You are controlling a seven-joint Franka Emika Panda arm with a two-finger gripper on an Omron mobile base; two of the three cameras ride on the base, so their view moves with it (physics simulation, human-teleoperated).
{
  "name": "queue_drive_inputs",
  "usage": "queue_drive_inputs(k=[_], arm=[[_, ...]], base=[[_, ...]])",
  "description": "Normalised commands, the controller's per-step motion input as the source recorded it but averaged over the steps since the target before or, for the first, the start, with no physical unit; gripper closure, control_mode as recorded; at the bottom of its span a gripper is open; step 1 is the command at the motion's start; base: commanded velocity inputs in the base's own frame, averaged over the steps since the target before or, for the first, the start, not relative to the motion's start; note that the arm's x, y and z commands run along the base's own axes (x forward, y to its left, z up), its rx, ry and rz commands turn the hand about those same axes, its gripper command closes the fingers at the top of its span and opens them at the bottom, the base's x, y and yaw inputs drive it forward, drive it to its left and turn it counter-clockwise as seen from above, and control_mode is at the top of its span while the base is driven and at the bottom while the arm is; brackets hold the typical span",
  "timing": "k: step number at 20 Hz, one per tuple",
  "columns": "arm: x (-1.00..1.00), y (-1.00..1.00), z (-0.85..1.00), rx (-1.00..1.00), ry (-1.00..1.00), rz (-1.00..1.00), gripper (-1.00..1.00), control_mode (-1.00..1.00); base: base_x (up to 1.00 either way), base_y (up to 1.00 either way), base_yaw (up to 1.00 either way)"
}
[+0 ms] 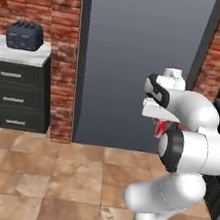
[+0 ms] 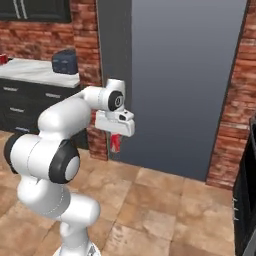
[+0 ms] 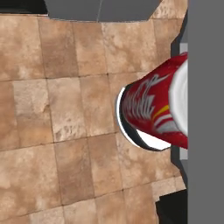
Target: Four empty soda cans are scattered around the kitchen. Gather all the cans and cluster them next to the stove for recycling.
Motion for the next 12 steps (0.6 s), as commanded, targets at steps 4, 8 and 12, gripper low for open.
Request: queue_drive_inputs(k=[4,8,12], arm=[[0.0,0.0,0.0,0.0,0.0,0.0,1.0,1.0],[0.0,0.0,0.0,0.0,0.0,0.0,1.0,1.0],[0.0,0.0,0.0,0.0,0.0,0.0,1.0,1.0]], base=[[1.0,-0.04,0.69],[1.0,-0.09,0.74],[1.0,-0.08,0.74]])
